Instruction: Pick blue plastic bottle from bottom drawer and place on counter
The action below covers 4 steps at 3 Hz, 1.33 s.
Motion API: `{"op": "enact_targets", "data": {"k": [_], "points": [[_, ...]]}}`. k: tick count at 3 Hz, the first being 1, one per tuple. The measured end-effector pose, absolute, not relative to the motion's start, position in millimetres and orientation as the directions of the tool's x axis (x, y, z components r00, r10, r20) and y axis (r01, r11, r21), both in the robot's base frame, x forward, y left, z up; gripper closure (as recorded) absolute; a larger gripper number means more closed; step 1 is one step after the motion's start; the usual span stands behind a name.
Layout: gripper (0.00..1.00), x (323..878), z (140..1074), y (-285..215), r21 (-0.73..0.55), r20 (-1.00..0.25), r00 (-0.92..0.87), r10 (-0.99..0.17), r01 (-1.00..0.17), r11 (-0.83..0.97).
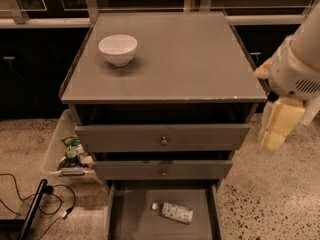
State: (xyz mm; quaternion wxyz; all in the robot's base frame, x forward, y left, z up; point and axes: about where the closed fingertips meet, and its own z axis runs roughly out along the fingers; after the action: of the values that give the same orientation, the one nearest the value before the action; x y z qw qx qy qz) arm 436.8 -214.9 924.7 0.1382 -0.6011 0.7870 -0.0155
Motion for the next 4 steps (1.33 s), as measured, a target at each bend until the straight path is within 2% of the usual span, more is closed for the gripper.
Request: {"op": "enact_targets", "data": {"k": [2, 3, 4], "points": [[0.00, 395.1, 748.0, -212.2, -0.042, -0.209, -0.220, -0.953, -0.971, 0.234], [0.00, 395.9, 750.8, -212.1, -0.044, -0.209, -0.220, -0.953, -0.971, 0.234], [0.00, 395.6, 708.8, -208.2, 0.013, -0.216, -0.236, -0.947, -0.971, 0.239]]}}
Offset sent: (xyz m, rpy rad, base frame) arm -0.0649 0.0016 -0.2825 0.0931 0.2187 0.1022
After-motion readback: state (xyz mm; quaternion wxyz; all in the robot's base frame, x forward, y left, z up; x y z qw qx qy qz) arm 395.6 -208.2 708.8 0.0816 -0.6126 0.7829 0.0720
